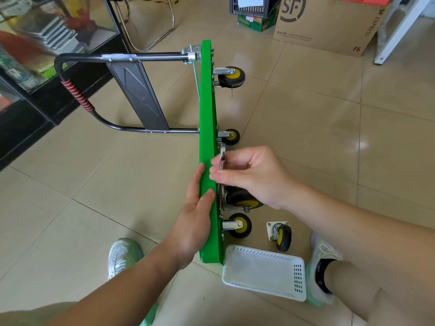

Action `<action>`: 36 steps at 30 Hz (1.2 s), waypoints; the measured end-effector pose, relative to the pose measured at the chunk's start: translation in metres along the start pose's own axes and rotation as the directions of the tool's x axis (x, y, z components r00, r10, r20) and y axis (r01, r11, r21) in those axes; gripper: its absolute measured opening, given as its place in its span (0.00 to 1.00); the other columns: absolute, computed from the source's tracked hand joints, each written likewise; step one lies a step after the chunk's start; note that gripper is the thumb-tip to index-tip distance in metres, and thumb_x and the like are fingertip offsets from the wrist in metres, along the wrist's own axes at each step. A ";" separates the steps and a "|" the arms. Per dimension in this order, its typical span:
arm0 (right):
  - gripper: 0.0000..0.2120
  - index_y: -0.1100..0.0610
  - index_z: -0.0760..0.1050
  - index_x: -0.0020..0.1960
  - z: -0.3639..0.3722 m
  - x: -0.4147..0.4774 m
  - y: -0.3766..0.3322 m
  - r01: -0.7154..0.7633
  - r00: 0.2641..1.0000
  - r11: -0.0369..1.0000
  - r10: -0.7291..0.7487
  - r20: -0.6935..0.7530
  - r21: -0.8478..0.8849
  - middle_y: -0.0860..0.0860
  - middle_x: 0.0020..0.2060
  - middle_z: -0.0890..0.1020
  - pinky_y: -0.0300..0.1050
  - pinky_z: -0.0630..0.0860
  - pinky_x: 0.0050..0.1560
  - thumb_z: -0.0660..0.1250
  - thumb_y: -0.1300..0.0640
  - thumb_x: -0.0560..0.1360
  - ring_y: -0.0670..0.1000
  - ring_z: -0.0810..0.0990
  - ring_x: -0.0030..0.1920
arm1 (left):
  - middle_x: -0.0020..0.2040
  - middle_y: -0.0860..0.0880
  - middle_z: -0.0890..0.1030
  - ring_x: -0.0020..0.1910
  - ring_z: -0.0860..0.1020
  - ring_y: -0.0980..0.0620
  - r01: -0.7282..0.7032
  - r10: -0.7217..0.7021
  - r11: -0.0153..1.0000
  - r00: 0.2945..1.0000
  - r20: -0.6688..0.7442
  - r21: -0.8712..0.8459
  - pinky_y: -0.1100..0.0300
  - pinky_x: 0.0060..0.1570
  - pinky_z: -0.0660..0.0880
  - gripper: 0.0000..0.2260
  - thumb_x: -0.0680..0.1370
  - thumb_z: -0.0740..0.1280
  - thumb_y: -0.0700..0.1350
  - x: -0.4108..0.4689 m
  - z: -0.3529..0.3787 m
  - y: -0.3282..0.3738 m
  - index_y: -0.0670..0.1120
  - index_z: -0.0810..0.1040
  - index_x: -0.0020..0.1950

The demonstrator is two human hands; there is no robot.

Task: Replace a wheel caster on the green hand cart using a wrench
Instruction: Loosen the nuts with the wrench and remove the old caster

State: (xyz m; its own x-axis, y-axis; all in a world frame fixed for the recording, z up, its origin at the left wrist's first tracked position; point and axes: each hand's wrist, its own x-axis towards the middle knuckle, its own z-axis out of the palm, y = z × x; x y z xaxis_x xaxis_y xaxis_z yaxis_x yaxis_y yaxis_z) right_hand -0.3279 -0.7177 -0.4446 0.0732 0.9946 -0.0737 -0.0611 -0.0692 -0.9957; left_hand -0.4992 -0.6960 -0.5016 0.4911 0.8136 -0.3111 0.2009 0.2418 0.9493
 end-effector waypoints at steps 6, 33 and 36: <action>0.13 0.55 0.87 0.48 0.008 -0.049 0.000 0.216 0.972 0.920 -0.169 0.165 -0.328 0.45 0.43 0.88 0.39 0.81 0.54 0.77 0.70 0.69 0.41 0.85 0.47 | 0.71 0.56 0.78 0.69 0.77 0.53 0.008 -0.007 0.999 1.000 0.009 -0.038 0.45 0.74 0.69 0.21 0.86 0.58 0.51 -0.002 -0.001 0.003 0.78 0.62 0.70; 0.08 0.58 0.82 0.50 -0.002 0.016 -0.003 -0.139 0.989 0.985 0.143 -0.029 0.098 0.51 0.40 0.87 0.36 0.80 0.42 0.71 0.69 0.75 0.47 0.87 0.44 | 0.77 0.53 0.69 0.75 0.70 0.45 0.016 -0.016 1.000 0.999 -0.028 0.007 0.40 0.75 0.67 0.24 0.79 0.57 0.57 0.000 0.002 0.004 0.80 0.59 0.70; 0.09 0.58 0.83 0.51 0.001 0.012 -0.005 -0.112 0.993 0.990 0.113 -0.016 0.081 0.51 0.43 0.87 0.37 0.81 0.44 0.71 0.69 0.75 0.47 0.86 0.46 | 0.77 0.53 0.69 0.75 0.70 0.45 0.011 -0.010 1.000 0.999 -0.030 0.015 0.39 0.75 0.67 0.24 0.78 0.57 0.58 0.000 0.002 0.002 0.80 0.58 0.71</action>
State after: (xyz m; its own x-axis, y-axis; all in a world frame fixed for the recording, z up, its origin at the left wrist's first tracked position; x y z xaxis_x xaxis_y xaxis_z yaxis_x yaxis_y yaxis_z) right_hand -0.3279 -0.7054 -0.4409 0.0818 0.9790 -0.1869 -0.1493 -0.1734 -0.9735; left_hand -0.4972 -0.6960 -0.4999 0.4633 0.8266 -0.3194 0.2184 0.2427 0.9452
